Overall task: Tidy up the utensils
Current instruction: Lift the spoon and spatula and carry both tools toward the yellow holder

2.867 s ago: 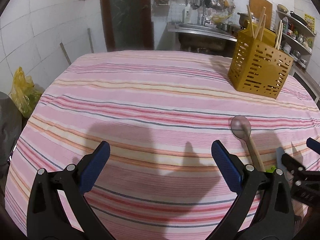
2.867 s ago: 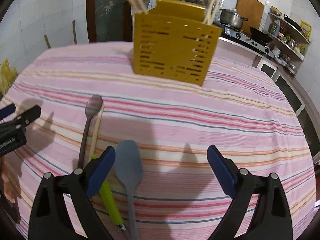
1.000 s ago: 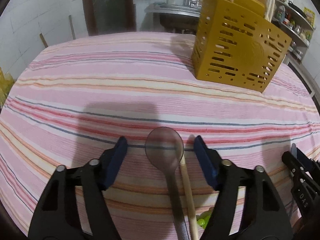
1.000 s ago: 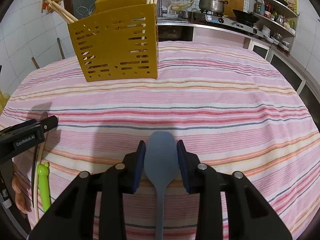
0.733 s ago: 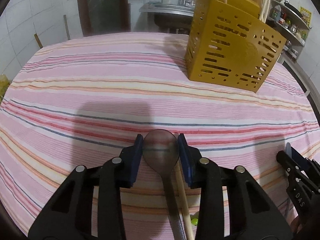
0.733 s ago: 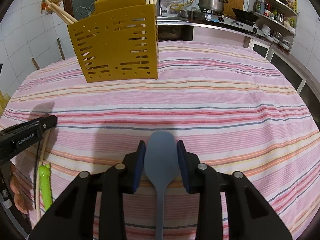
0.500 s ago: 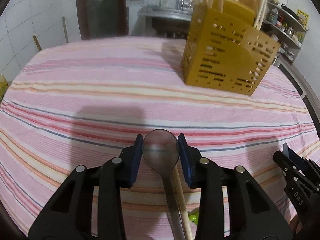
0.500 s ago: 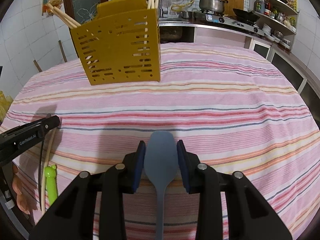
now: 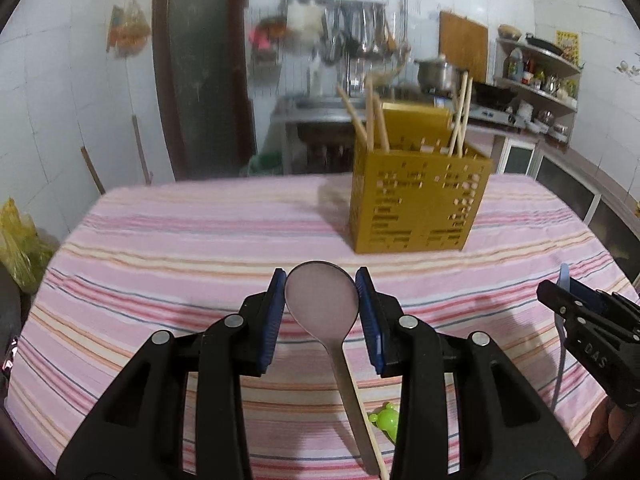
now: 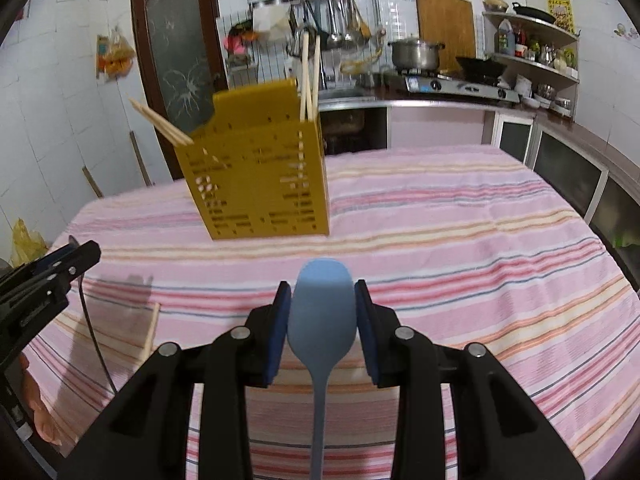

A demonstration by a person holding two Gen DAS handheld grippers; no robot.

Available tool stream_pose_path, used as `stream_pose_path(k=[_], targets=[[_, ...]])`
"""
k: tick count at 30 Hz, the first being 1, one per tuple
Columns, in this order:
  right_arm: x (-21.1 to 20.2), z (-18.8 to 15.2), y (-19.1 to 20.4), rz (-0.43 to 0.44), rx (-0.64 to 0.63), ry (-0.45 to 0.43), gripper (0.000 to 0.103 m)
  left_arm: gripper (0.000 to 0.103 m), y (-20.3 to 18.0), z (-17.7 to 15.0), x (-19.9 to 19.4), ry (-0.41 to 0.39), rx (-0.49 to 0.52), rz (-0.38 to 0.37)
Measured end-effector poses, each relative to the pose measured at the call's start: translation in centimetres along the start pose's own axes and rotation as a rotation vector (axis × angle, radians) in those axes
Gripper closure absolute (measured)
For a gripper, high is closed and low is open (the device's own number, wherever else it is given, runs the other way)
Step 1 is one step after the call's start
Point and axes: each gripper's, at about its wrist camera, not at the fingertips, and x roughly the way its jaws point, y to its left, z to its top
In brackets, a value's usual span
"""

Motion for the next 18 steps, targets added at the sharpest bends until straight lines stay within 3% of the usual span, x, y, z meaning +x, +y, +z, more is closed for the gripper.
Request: stream_pose_path(k=[8, 18], targets=[[-2.3, 0.0, 0.3, 0.006, -0.024, -0.121, 0.070, 0.069, 0.2, -0.6, -3.2, -0.101, 0.027, 0.014], [-3.7, 0.3, 0.7, 0.015, -0.039, -0.183, 0.070, 0.069, 0.9, -0.5, -5.5, -0.149, 0.020, 0.009]])
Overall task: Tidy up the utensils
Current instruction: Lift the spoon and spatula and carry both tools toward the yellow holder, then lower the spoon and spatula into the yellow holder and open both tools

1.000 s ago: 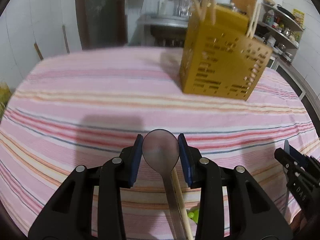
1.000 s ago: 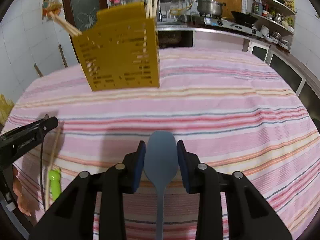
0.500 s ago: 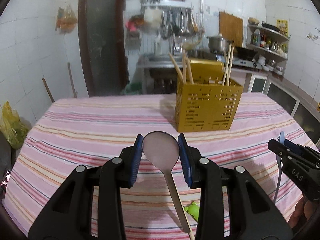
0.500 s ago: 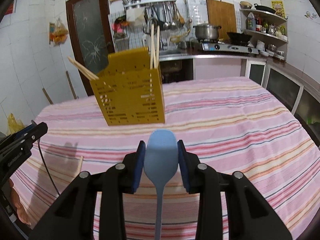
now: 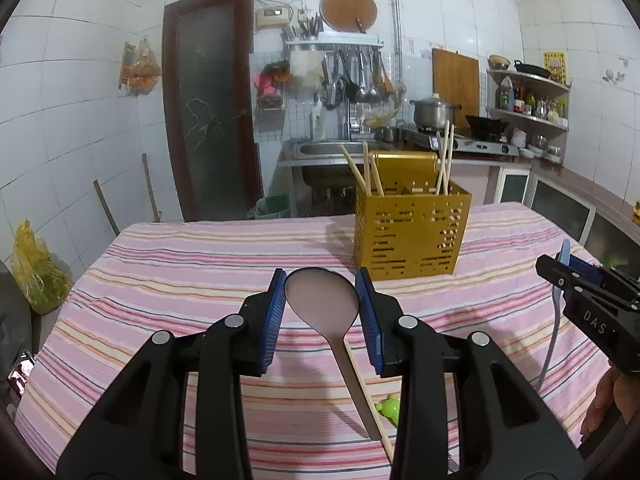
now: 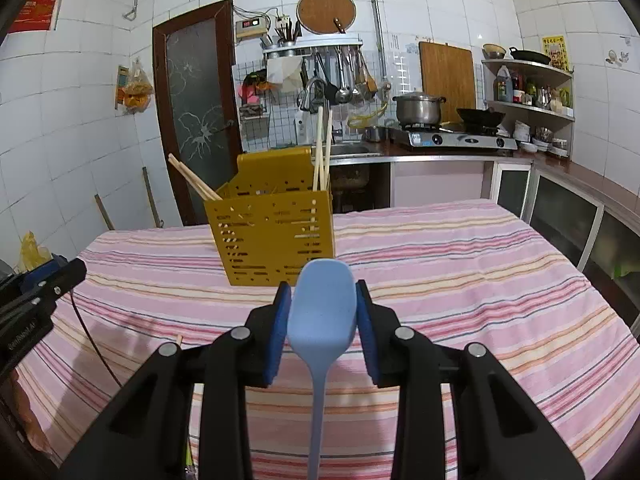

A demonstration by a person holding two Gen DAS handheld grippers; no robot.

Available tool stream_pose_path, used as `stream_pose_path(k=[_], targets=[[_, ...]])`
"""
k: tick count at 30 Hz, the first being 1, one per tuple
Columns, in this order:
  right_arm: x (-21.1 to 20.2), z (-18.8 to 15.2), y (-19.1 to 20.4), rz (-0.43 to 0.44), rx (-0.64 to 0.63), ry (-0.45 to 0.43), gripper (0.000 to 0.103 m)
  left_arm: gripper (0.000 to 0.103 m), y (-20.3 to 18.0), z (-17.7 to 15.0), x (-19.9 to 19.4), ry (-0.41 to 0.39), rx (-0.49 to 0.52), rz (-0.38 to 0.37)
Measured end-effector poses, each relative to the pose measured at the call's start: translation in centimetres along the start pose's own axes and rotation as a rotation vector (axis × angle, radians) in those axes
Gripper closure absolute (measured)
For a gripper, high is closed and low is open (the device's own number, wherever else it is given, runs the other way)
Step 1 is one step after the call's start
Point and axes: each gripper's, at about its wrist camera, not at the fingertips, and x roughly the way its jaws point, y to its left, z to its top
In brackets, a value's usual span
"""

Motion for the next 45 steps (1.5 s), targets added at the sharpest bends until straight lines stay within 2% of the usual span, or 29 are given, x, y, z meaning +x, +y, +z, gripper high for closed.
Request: stream_pose_path(k=[11, 32, 38, 45], targets=[[-0.8, 1.3, 0.0, 0.008, -0.013, -0.058, 0.070, 0.069, -0.2, 1.7, -1.0, -0.057, 0.006, -0.008], [0.2, 3.5, -0.2, -0.009, -0.042, -0.096, 0.070, 0.069, -0.6, 3.5, 0.9, -0.087, -0.027, -0.041], [0.2, 5.7, -0.2, -0.010, -0.054, -0.126, 0.070, 0.069, -1.3, 5.9, 1.1, -0.136, -0.035, -0.076], [0.4, 11.0, -0.1, -0.015, -0.062, -0.210, 0.070, 0.069, -2.3, 11.7, 2.1, -0.230, -0.027, -0.094]])
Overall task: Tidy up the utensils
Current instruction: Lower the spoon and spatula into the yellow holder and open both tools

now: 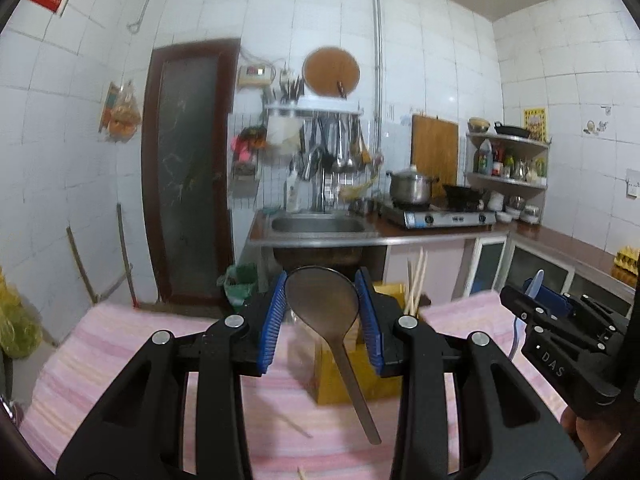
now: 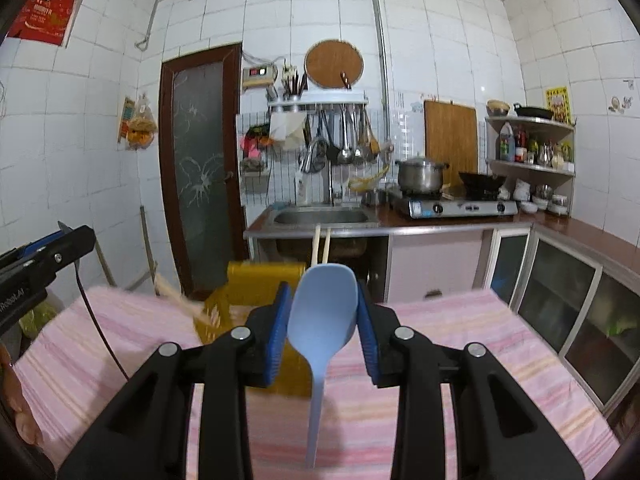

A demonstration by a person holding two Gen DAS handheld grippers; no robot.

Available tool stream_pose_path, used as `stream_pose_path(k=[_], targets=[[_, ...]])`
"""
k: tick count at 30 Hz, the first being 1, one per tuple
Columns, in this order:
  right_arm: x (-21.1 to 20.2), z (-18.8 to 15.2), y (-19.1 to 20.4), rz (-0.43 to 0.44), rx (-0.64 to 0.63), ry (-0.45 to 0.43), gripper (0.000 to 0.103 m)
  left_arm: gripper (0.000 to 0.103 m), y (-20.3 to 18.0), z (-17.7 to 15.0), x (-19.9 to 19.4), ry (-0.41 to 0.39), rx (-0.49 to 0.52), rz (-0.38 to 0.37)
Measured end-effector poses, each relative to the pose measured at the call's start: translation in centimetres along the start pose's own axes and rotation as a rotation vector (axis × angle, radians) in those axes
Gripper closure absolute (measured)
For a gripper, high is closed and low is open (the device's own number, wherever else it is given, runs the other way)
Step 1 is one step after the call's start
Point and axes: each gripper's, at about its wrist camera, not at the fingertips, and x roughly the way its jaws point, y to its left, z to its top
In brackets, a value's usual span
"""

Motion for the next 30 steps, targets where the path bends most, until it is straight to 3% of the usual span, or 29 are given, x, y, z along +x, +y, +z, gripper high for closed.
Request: stream_pose_path(k=[6, 11, 17, 20, 26, 28, 29, 30], targets=[[2.7, 4.9, -0.1, -0.007, 0.008, -0.079, 0.070, 0.069, -1.4, 3.3, 4.3, -0.056, 0.022, 0.021], [5.9, 6.7, 0.4, 0.005, 0.016, -0.104, 0.071, 0.069, -2.2, 3.3, 8.6, -0.061, 0.041, 0.045], [11.0, 5.0, 1.0, 0.012, 0.032, -0.087, 0.071, 0.069, -1.4, 0.2, 13.7, -0.016, 0.024, 0.074], [13.8, 2.7, 0.9, 0.014, 0.039, -0.036, 0.071, 0.069, -0.8, -1.6, 15.4, 0.017, 0.030, 0.085], [15.6, 0.0, 0.6, 0.017, 0.022, 0.045, 0.070, 0.069, 0.3, -3.4, 17.0, 0.097, 0.007, 0.076], [16.0, -0.2, 0.5, 0.011, 0.010, 0.089, 0.067, 0.069, 0.6, -3.3, 17.0, 0.126, -0.008, 0.063], [16.1, -0.1, 0.3, 0.000, 0.004, 0.106, 0.058, 0.065, 0.8, -3.1, 16.8, 0.136, -0.015, 0.061], [15.9, 0.1, 0.0, -0.016, 0.004, 0.121, 0.044, 0.055, 1.0, -2.8, 16.6, 0.145, -0.019, 0.060]])
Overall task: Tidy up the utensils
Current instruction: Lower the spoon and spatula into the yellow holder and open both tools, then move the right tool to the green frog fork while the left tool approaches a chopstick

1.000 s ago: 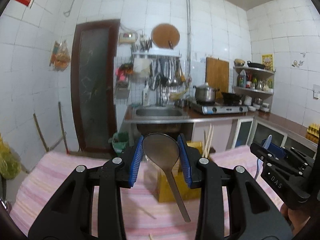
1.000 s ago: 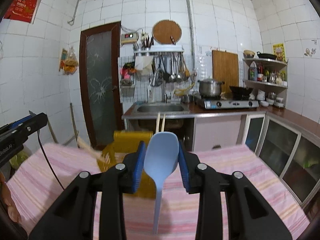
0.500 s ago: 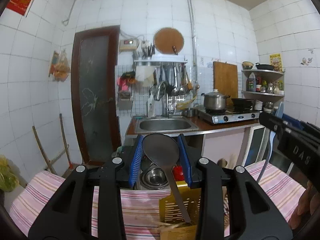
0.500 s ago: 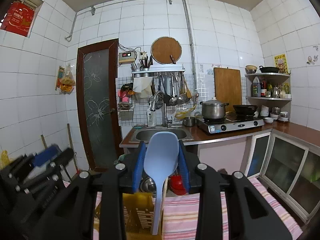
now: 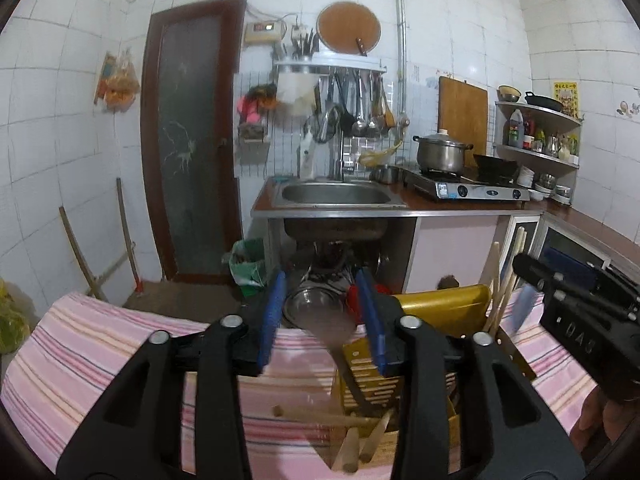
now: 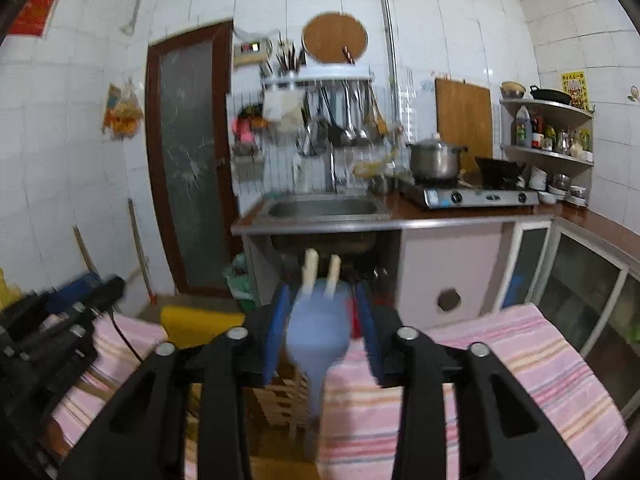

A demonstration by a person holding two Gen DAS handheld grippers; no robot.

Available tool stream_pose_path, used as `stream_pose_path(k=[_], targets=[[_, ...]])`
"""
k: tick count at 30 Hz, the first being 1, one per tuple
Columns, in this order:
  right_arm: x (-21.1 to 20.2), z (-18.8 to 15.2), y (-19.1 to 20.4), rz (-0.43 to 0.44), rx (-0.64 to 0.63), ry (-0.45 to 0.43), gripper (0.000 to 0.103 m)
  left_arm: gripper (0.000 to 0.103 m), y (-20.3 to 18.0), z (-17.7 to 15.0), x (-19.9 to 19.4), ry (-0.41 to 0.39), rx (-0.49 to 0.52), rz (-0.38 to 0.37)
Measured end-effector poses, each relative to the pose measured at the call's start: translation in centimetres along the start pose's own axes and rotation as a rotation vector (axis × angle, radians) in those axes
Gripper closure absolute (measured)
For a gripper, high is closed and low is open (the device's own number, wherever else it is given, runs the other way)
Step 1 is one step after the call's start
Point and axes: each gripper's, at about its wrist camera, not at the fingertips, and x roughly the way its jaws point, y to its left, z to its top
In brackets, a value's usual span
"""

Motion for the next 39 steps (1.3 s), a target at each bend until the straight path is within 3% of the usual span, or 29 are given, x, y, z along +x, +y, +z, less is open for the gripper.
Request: stream_pose_path(k=[1, 4, 7, 9, 14, 22, 31, 39], targets=[[-0.2, 0.1, -0.1, -0.010, 0.003, 0.006, 0.039, 0.044, 0.3, 0.4, -0.5, 0.011, -0.007, -0.005], [-1.6, 0.7, -1.4, -0.020, 0.035, 0.048, 0.038, 0.025, 0.9, 1.7, -2.9, 0.002, -0.017, -0.003], [-4.0, 0.9, -2.4, -0.043, 0.065, 0.059, 0.035, 0.013, 1.7, 2.4, -5.6, -0.004, -0.007, 0.006], [-6.0, 0.5, -2.5, -0.050, 0.067, 0.058, 0.027, 0.007, 2.4, 2.3, -7.2, -0.007, -0.015, 0.011], [-10.5, -2.2, -1.6, -0.027, 0.030, 0.074, 0.017, 0.005, 4.8, 0.1, -11.2, 0.037, 0.000, 0.033], [-15.5, -11.1, 1.3, 0.020, -0.039, 0.191, 0.009, 0.005, 9.1, -8.1, -15.4, 0.152, -0.030, 0.076], [-16.5, -18.4, 4.8, 0.090, -0.084, 0.357, 0.009, 0.005, 11.2, -15.6, -16.2, 0.295, -0.023, 0.110], [-16.5, -20.5, 8.5, 0.128, -0.176, 0.433, 0.010, 0.005, 11.9, -17.8, -15.2, 0.369, -0.030, 0.133]])
